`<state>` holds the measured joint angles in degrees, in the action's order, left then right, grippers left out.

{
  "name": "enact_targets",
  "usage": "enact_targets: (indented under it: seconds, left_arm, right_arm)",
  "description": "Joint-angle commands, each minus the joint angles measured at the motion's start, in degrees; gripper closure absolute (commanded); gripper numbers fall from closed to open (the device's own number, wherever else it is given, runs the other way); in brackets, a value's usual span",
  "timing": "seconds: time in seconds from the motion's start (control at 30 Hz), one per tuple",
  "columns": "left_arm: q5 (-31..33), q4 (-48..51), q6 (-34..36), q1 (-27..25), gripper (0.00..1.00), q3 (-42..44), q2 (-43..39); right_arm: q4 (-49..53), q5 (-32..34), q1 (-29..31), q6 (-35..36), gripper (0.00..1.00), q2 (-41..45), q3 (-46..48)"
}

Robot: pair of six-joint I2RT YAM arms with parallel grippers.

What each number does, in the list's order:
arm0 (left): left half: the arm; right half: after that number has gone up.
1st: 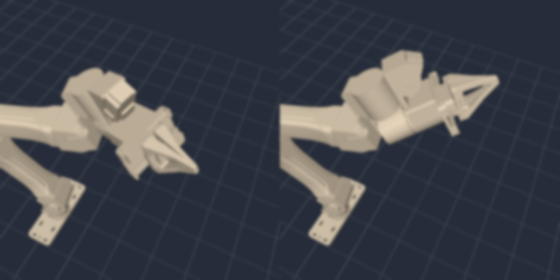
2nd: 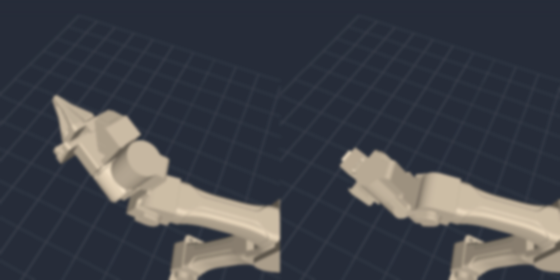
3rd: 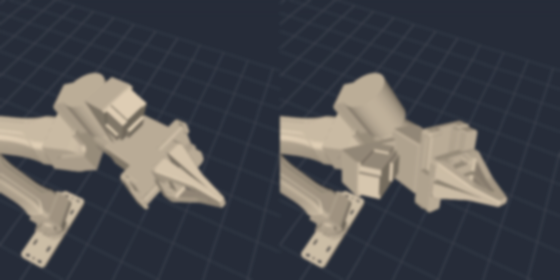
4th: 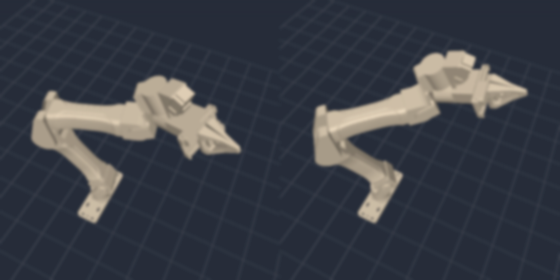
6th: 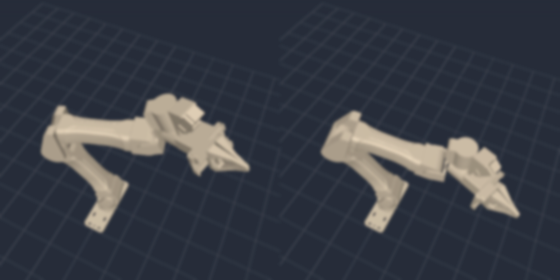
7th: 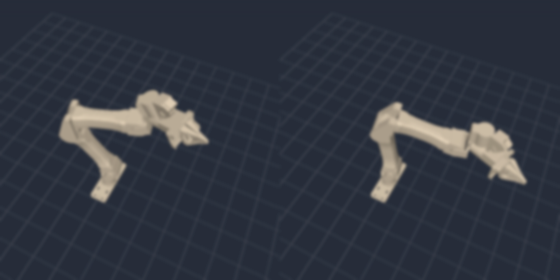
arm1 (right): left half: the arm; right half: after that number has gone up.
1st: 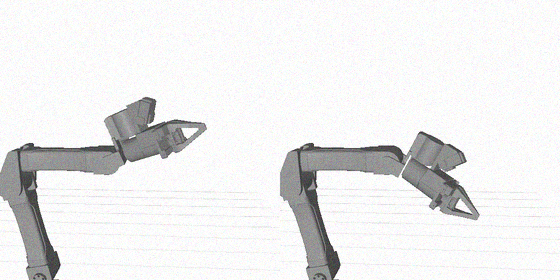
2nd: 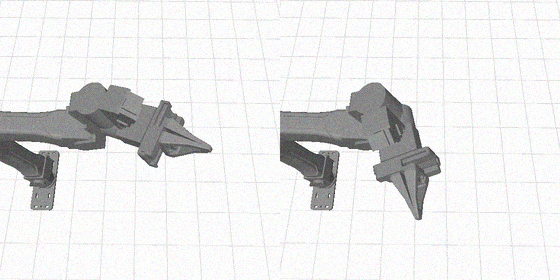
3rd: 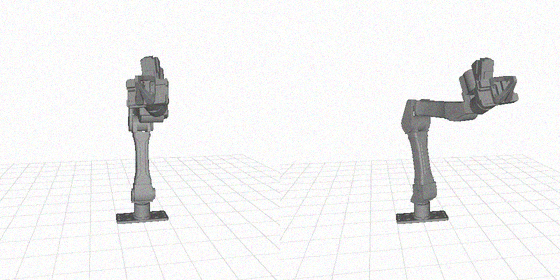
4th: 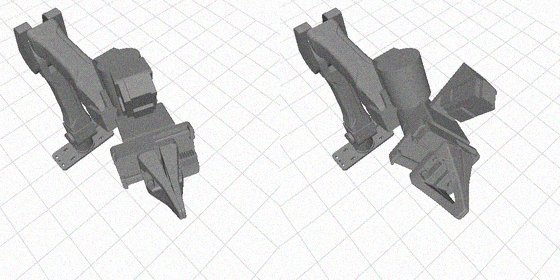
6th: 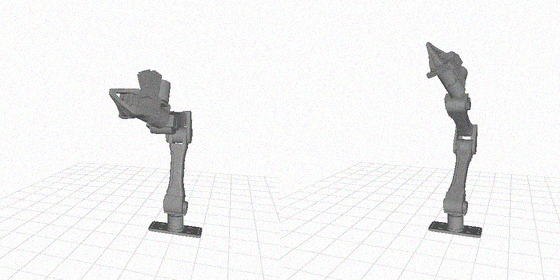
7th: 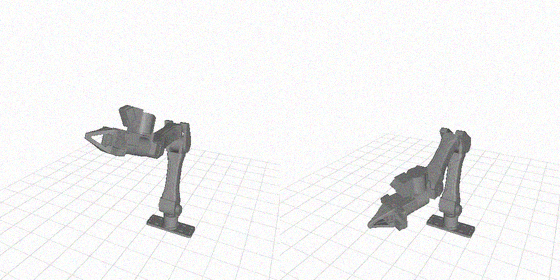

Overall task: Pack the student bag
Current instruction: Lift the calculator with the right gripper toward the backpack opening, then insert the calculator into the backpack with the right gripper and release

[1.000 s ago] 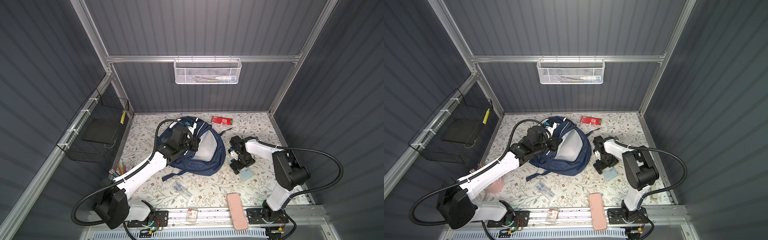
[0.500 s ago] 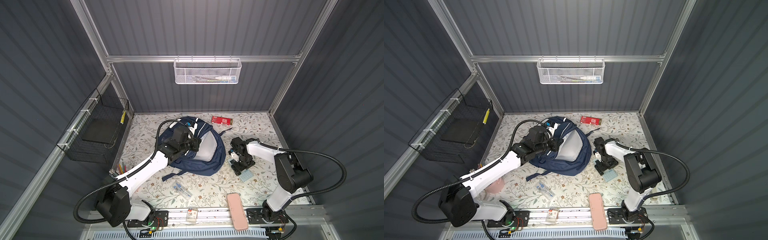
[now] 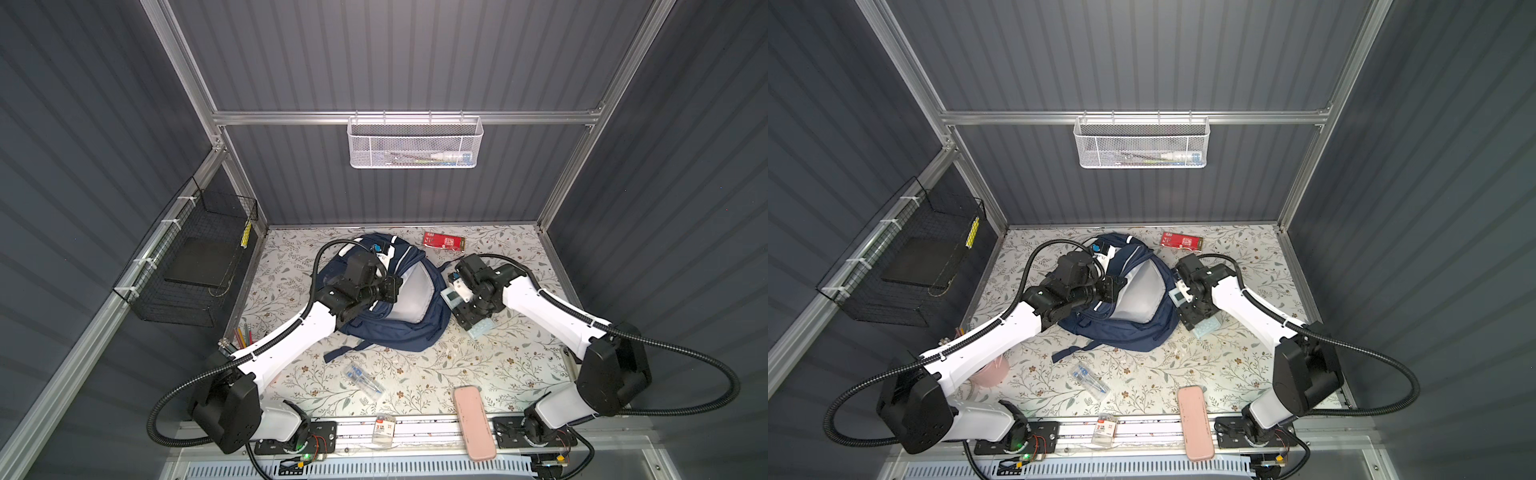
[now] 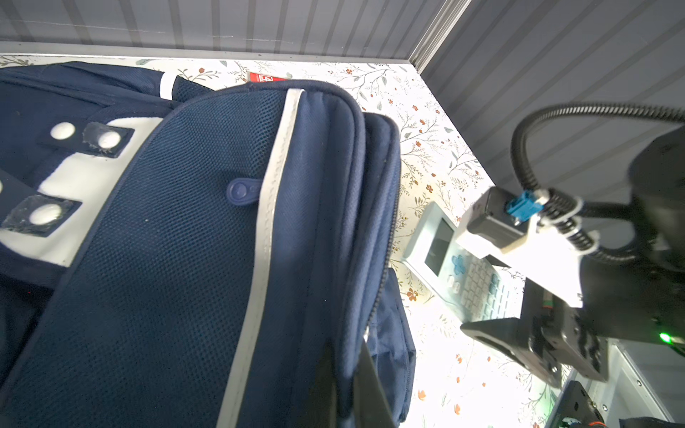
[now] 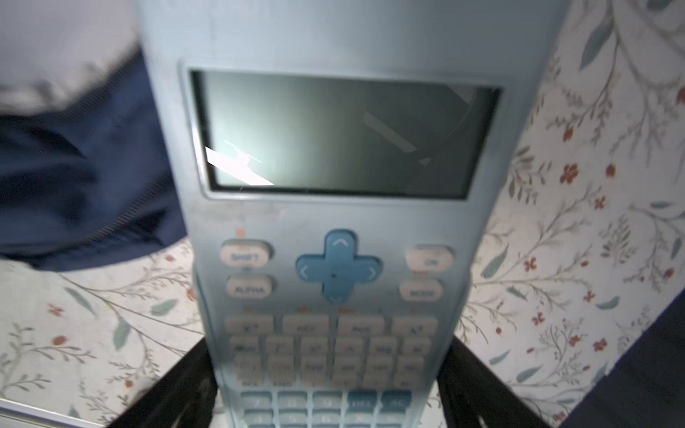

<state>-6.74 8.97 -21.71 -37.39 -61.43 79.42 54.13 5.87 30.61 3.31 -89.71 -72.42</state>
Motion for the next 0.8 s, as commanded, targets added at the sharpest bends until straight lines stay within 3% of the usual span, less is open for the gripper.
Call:
enact_targets:
  seconds: [0.0, 0.1, 0.23, 0.4, 0.63, 0.77]
  left_arm:
    - [-0.1, 0.9, -1.6, 0.5, 1.0, -2.6, -1.2]
    - [1.4, 1.8, -1.6, 0.5, 1.0, -3.7, -3.4]
    - [2.9, 3.1, 0.3, 0.7, 1.0, -5.5, -4.3]
    - [-4.0, -1.7, 0.9, 3.6, 1.0, -4.3, -3.3]
    - [-2.9, -0.6, 2.5, 4.3, 1.0, -6.3, -3.5]
    - [-3.3, -0.9, 1.4, 4.3, 1.0, -5.3, -3.2]
  right_arm:
    - [-0.5, -6.2, 1.2, -4.6, 0.21, -5.6, -8.2]
    - [-2.4, -10.4, 1.5, -8.4, 0.22, -12.1, -16.7]
    - [-2.3, -8.3, 3.6, -11.6, 0.22, -19.9, -26.9]
    - [-2.8, -7.9, 5.9, -15.5, 0.22, -26.9, -33.7]
    - [-1.1, -8.4, 6.7, -15.9, 0.13, -33.0, -39.5]
    - [-2.1, -7.2, 6.3, -16.0, 0.07, -32.3, -38.5]
